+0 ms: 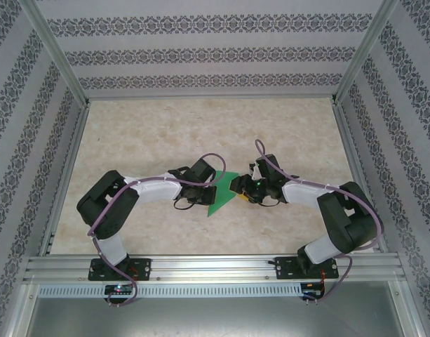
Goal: Fold a paper plane with a square sheet of paper (pick it up from the middle)
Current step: Fourth fold the wing at the center of the table.
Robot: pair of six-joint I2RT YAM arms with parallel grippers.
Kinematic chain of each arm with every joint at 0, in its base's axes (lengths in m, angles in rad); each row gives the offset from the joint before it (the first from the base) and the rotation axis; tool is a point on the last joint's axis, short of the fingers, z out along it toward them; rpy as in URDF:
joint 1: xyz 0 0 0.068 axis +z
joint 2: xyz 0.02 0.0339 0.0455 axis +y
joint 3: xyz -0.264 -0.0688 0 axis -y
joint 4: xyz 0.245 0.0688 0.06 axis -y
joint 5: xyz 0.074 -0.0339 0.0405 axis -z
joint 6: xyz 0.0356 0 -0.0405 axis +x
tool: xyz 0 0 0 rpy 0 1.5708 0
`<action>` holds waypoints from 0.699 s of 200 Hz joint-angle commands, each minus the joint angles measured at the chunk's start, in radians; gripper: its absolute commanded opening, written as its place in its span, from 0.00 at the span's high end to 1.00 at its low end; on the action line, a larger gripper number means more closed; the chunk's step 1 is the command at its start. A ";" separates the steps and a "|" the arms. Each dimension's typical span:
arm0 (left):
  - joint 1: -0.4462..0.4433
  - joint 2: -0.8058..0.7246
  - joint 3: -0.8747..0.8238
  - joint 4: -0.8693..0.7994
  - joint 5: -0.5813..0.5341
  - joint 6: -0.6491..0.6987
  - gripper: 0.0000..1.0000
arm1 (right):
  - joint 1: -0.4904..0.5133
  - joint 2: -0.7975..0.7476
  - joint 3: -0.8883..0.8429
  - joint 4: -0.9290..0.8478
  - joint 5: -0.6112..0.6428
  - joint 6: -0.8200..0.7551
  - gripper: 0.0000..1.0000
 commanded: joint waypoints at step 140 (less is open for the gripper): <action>0.013 -0.025 0.022 -0.024 -0.010 0.041 0.91 | -0.006 -0.005 -0.005 0.019 0.075 0.042 0.49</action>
